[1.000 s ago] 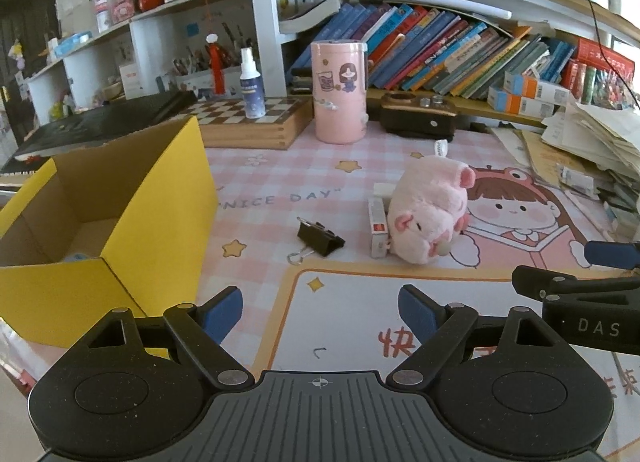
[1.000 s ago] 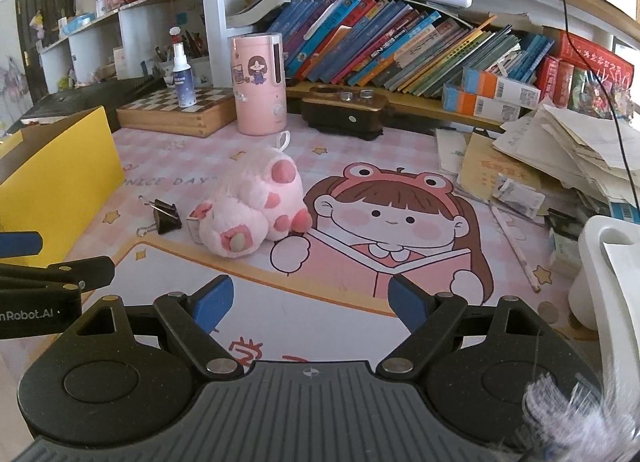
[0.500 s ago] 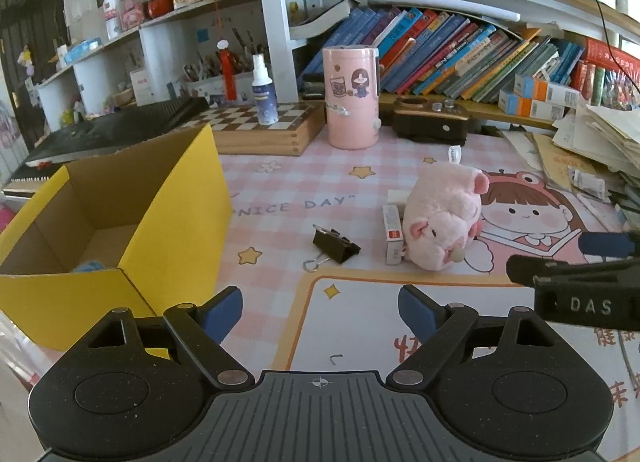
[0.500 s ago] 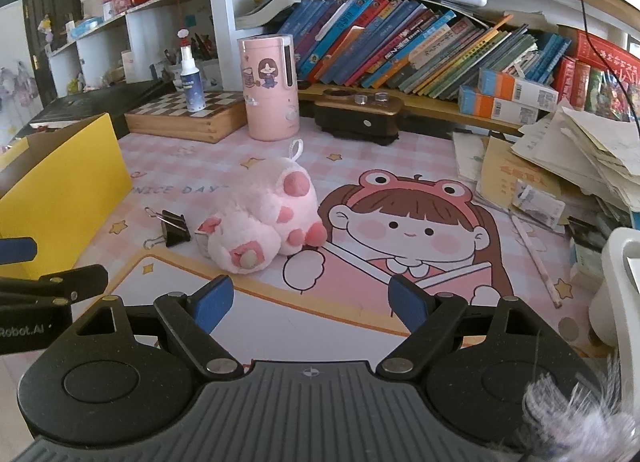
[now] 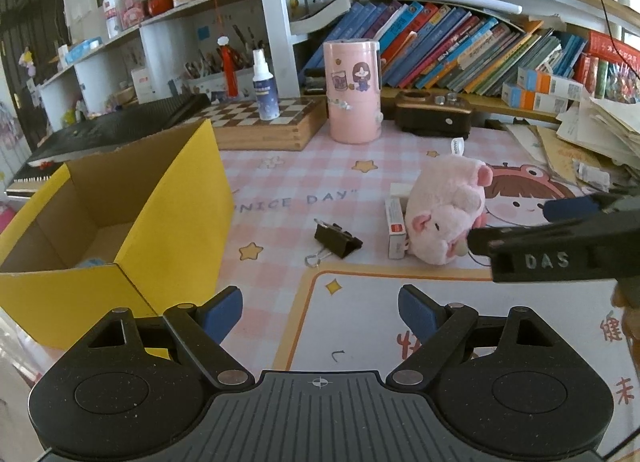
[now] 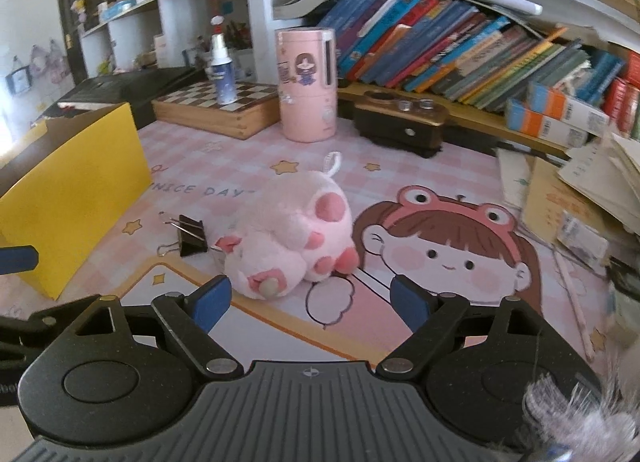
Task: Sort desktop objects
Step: 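Move the right tool down toward the pink pig plush, then close the right tool around the pink pig plush while the left tool grasps the black binder clip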
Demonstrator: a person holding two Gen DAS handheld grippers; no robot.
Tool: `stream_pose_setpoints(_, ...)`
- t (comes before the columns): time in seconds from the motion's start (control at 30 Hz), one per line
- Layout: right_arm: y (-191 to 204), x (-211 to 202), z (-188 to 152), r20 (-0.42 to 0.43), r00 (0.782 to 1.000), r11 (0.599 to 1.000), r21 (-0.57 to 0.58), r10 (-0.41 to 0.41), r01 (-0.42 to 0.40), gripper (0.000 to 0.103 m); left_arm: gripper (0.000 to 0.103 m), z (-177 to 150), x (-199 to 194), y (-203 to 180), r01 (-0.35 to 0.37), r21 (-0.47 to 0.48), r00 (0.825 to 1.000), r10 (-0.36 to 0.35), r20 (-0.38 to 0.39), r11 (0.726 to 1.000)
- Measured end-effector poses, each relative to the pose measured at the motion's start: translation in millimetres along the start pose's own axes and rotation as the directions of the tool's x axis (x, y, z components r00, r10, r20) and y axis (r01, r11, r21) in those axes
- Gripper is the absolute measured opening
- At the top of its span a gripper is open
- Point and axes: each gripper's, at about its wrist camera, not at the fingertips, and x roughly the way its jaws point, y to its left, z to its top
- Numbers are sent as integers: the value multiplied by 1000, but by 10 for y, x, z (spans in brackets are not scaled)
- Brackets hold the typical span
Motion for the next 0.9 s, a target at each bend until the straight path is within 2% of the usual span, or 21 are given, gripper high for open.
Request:
stream_pose_setpoints(0.27,-67,287,264,30,999,997,64,39,-41,102,87,29,47,-10,-18,1,1000,18,-11,1000)
stream_pose_setpoints(0.53,-147,728,434,-36,995,981,172,97,-89,102,87,99,91,20,-51,11,999,51,-9,999)
stream_pose_setpoints(0.67,-190,874,402,-93,991,975,210,98,-77,99,87,134,140,11,-49,14,999,50,-9,999)
stream_pose_setpoints(0.9,-248,809,340,-64,990,977,181,125,-112,71,87,191,307,-45,-34,23,999,35,-22,999)
